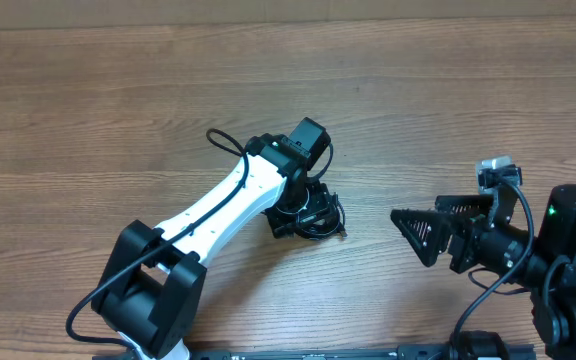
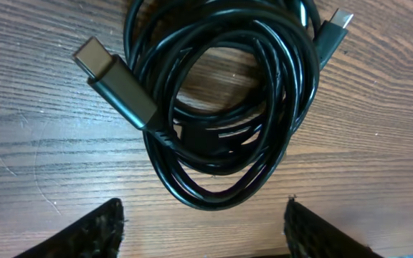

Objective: Untangle cables
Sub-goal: 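Lower the left gripper and grasp the black cable bundle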

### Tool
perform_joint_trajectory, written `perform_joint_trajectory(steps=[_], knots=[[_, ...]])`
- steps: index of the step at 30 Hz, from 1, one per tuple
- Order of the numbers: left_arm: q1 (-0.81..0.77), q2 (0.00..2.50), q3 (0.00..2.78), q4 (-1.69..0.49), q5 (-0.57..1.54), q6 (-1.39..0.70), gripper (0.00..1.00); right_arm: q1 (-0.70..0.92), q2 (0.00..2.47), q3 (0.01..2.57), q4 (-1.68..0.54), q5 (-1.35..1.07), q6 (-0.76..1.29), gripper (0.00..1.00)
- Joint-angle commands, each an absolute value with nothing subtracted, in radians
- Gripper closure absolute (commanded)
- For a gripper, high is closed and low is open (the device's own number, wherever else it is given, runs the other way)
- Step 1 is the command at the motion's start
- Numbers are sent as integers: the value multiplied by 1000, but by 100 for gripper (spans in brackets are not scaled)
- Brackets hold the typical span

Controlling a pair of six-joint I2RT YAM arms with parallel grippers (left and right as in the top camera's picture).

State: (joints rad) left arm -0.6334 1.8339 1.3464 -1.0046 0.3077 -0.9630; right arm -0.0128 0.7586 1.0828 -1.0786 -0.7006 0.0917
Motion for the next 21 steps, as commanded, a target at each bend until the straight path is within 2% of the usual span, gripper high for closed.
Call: perform_joint_trajectory(steps=[1, 21], knots=[[-637, 1844, 1361, -1005, 305, -990, 31, -17, 757, 1113, -1081, -720, 81, 0], [-667, 1844, 1356, -993, 224, -1198, 34, -17, 757, 1113, -1106, -719, 81, 0]])
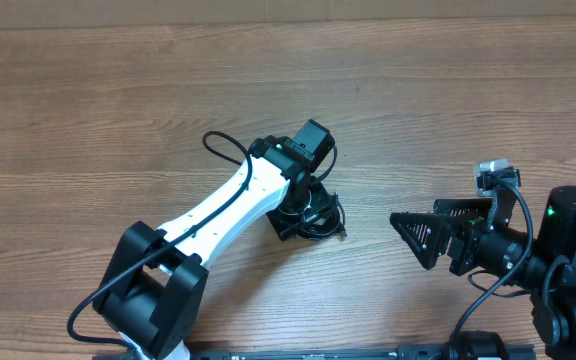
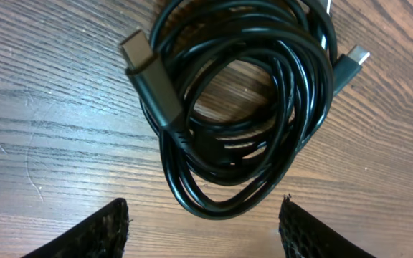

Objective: Untangle cables
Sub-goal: 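Lower the left gripper and grasp the black cable bundle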

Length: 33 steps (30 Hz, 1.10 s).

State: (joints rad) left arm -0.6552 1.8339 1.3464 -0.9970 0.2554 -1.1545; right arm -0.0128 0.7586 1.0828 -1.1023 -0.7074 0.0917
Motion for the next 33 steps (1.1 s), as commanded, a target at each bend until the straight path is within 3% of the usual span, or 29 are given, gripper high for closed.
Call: perform_joint_trajectory(steps=[1, 9, 33], knots=[[-671, 1844, 1356, -993, 216, -1207, 34, -17, 757, 1113, -1106, -719, 81, 0], [-708, 1844, 1356, -992, 112, -1246, 33, -17, 757, 1113, -1106, -719, 81, 0], [-715, 1844, 1297, -934, 96, -1310, 35, -17, 757, 1113, -1106, -719, 81, 0]])
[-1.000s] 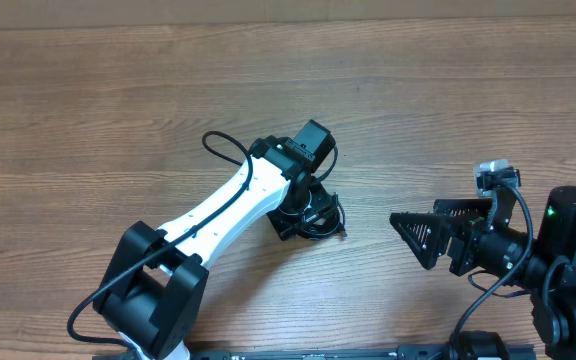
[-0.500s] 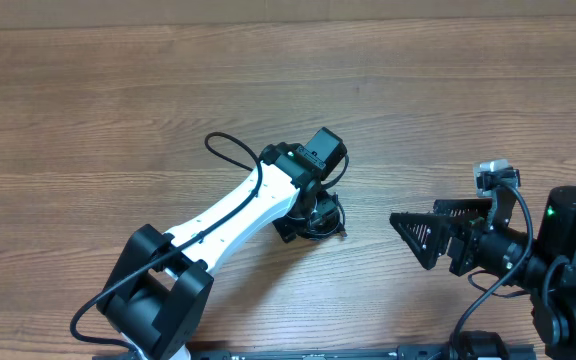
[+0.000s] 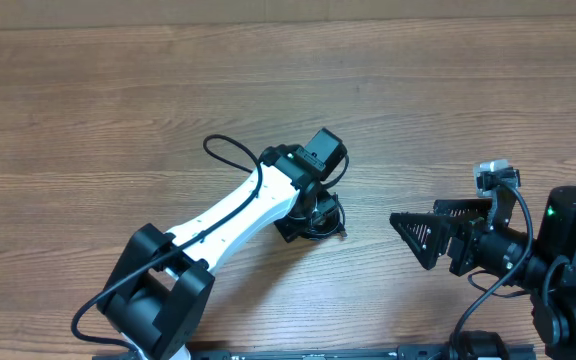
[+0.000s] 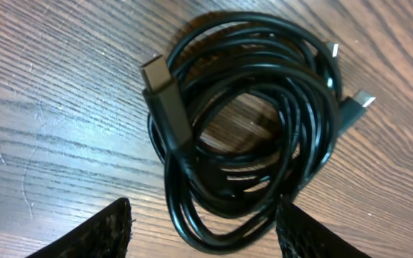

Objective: Untangle cables
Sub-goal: 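Lower the left gripper and grasp the black cable bundle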

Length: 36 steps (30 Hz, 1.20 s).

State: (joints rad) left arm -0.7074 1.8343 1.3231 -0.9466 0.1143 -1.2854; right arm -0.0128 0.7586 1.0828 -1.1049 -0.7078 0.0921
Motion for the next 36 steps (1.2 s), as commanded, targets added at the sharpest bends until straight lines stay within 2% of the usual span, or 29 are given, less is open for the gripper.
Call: perform_joint_trajectory(steps=[1, 5, 12, 19, 21, 25, 36], knots=[[-715, 1844, 1290, -931, 97, -1310, 35, -17, 757, 1113, -1106, -719, 81, 0], [-715, 1844, 1281, -930, 95, -1309, 38, -17, 757, 1113, -1106, -719, 81, 0], [-713, 1844, 1281, -921, 94, -1309, 49, -17, 757, 1113, -1106, -708, 81, 0], [-713, 1844, 1281, -916, 97, -1308, 75, -17, 757, 1113, -1105, -708, 80, 0], [-713, 1843, 1282, -916, 107, -1301, 96, -17, 757, 1113, -1106, -708, 80, 0], [-713, 1842, 1291, -909, 132, -1287, 96, -17, 757, 1113, -1106, -691, 81, 0], [-713, 1810, 1495, -950, 234, -1009, 96, -17, 765, 1113, -1099, -651, 81, 0]])
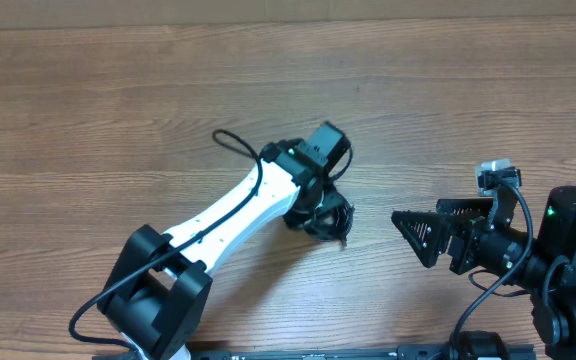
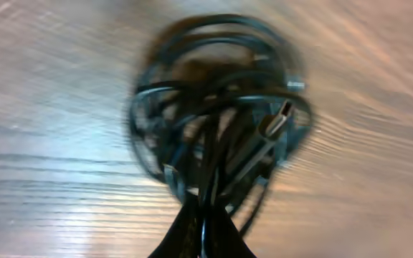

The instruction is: Untangle cables

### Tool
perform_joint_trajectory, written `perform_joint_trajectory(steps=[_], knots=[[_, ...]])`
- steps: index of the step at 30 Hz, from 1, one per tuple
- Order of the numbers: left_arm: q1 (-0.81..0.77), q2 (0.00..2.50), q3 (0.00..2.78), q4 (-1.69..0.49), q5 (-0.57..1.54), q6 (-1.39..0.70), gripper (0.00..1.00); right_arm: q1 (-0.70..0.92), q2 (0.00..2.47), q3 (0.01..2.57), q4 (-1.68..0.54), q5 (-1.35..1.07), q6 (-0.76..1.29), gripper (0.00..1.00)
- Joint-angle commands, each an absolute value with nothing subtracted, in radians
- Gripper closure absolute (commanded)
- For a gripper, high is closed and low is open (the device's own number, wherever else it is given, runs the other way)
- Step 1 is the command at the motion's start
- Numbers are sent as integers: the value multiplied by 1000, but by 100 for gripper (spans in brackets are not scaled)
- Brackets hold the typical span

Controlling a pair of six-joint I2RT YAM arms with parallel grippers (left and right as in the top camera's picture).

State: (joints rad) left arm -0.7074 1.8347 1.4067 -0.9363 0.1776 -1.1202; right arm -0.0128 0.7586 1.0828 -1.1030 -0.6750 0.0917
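Observation:
A black cable bundle (image 2: 217, 115) hangs blurred in the left wrist view, coiled in loops, with a plug end (image 2: 277, 120) sticking out at the right. My left gripper (image 2: 202, 233) is shut on strands of the bundle, fingers pressed together at the bottom edge. In the overhead view the left gripper (image 1: 320, 205) sits over the cable bundle (image 1: 333, 222) at the table's middle, and most of the coil is hidden under the arm. My right gripper (image 1: 415, 235) stays to the right, apart from the cable, its dark fingers close together.
The wooden table (image 1: 118, 110) stretches around. The left arm's own thin black wire (image 1: 230, 139) loops beside its wrist. The right arm's base (image 1: 568, 250) fills the lower right corner.
My left gripper was open with the coil lying between its fingers; now it is shut on the cable. The bundle has shifted and blurs in the wrist view. The right arm has not moved.
The left gripper stood open above the coiled black cable at the oldest moment, and was still open over it at the two later moments, the coil sitting slightly differently in view. Now the fingers are shut on the strands. The right arm has kept still throughout.

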Motion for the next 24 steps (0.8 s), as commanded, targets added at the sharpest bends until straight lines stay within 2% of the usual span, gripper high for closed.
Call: perform_joint_trajectory(steps=[1, 9, 24], knots=[[-713, 1807, 1520, -958, 242, -985, 96, -17, 769, 1113, -1100, -638, 81, 0], [-713, 1777, 1682, -1069, 256, -862, 96, -17, 835, 1113, -1110, -527, 81, 0], [-713, 1649, 1763, -1091, 289, -762, 96, -17, 1128, 1113, -1135, -601, 81, 0]])
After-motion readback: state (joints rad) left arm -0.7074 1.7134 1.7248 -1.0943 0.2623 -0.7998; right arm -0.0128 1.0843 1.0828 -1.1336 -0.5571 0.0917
